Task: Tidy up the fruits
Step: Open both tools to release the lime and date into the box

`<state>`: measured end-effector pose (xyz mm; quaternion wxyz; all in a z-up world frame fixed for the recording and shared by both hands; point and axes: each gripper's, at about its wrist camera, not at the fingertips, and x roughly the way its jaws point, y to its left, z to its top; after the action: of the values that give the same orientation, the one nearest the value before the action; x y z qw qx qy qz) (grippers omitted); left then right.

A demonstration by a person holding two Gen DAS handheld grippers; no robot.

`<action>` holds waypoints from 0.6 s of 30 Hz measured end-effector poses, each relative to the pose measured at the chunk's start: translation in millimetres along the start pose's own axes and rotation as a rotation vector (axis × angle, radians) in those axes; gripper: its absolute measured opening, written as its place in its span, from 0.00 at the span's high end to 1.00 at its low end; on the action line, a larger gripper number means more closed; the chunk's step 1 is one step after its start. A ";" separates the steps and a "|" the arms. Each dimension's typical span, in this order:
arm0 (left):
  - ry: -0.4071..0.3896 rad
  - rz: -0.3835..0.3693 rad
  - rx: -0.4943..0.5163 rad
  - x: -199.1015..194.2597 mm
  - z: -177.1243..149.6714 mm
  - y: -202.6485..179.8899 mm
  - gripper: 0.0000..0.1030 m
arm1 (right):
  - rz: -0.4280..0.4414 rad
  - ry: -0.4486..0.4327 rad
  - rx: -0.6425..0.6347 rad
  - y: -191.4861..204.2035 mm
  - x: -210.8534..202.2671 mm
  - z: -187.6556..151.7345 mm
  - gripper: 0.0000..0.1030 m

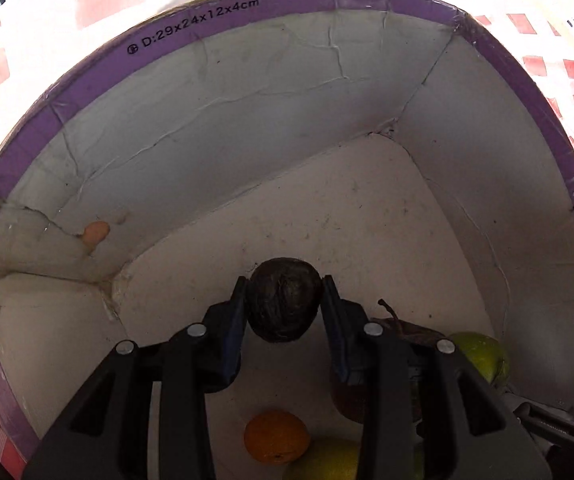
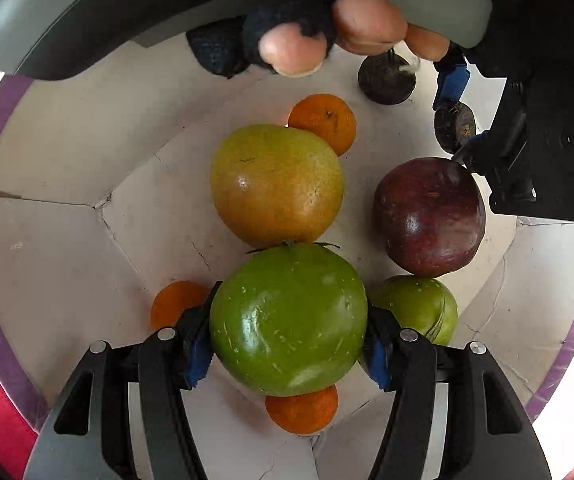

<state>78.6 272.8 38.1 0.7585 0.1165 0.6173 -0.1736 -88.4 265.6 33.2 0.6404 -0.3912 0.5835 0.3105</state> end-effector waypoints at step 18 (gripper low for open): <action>0.001 0.021 -0.051 -7.6 -5.0 15.0 0.28 | 0.047 -0.036 0.102 -21.7 -9.4 -4.2 0.32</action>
<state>78.9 289.3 43.9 0.7625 0.1036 0.6207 -0.1500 -73.1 251.7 45.5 0.6624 -0.3385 0.5962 0.3021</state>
